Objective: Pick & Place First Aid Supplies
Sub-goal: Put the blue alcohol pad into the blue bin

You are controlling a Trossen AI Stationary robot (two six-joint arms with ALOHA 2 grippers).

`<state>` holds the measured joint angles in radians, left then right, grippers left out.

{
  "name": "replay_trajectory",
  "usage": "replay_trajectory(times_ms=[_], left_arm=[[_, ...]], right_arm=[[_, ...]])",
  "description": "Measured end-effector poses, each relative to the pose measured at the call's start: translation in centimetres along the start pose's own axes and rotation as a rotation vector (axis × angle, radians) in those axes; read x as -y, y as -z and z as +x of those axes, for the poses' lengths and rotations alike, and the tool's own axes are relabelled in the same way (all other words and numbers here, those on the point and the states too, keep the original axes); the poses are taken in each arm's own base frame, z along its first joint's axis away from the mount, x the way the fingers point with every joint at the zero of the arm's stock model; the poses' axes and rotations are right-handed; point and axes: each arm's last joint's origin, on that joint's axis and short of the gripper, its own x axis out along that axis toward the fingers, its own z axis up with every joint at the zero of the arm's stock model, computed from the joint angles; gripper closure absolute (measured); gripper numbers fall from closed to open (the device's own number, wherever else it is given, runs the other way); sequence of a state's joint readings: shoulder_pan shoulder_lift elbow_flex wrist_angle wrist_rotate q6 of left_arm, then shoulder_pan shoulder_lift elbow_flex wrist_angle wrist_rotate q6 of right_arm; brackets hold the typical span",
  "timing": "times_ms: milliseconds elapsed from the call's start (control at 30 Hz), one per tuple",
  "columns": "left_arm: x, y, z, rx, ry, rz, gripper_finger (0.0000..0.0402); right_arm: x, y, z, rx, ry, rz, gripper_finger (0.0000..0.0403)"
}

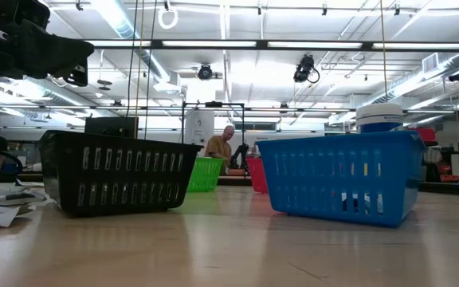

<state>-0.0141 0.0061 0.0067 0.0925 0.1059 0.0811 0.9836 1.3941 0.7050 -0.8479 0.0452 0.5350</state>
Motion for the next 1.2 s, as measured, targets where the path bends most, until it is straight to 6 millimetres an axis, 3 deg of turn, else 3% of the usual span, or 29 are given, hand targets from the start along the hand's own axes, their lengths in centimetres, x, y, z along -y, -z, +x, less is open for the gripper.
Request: replay_trajectory(times_ms=[267,500,700,967,1200], left_arm=[[0.0,0.0,0.0,0.000,0.000,0.000,0.0376],[0.0,0.0,0.0,0.000,0.000,0.000,0.0376],[0.0,0.0,0.0,0.000,0.000,0.000,0.0376],[0.0,0.0,0.0,0.000,0.000,0.000,0.0376],[0.0,0.0,0.0,0.000,0.000,0.000,0.0376]], right_arm=[[0.0,-1.2,-2.8,0.020,0.073,-0.067,0.0402],[0.9,-3.6,-5.4,0.126,0.133,-0.159,0.0402],[3.1,-5.7,-6.9,0.188,0.158,-0.220,0.0403],[6.8,-7.6,-7.1,0.251,0.143,-0.258,0.0403],[9.1,-10.0,-7.9,0.483,0.064,-0.277,0.0403]])
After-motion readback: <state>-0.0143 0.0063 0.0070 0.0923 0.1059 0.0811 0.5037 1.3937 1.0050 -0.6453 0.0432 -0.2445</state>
